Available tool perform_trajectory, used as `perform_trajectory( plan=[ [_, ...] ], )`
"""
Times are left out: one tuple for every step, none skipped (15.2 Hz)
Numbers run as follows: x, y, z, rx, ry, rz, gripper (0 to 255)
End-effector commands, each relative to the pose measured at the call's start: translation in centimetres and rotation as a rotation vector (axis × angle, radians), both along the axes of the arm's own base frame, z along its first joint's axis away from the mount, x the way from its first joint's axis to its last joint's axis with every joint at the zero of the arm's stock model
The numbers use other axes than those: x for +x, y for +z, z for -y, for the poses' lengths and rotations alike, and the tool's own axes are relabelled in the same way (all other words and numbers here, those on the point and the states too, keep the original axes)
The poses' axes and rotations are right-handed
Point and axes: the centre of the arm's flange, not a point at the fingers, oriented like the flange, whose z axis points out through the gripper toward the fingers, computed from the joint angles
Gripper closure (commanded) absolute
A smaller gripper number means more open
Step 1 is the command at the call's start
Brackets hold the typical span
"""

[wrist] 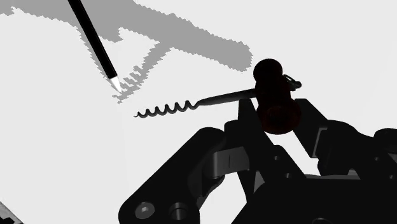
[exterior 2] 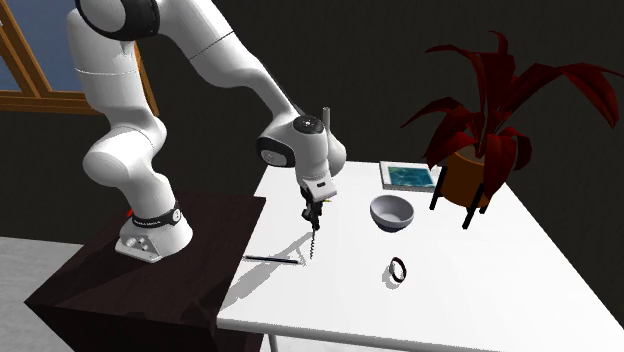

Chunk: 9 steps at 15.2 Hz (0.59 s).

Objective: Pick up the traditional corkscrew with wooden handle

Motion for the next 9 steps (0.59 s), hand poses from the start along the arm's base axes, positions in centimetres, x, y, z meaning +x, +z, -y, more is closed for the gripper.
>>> perform_trajectory(
  plan=[
    [0.0,1.0,-0.1,0.0,0.0,0.0,255],
    [0.0,1.5,-0.1,0.0,0.0,0.0,255],
    [0.0,2.0,-0.1,0.0,0.0,0.0,255],
    [0.0,2.6,-0.1,0.0,0.0,0.0,255],
    [0.0,3.1,-0.1,0.0,0.0,0.0,255],
    [0.0,3.6,-0.1,0.0,0.0,0.0,255],
    [0.0,4.2,-0.1,0.0,0.0,0.0,255],
    [0.0,4.7,-0.1,0.0,0.0,0.0,255],
    [0.0,5.2,-0.1,0.0,0.0,0.0,255]
  ],
)
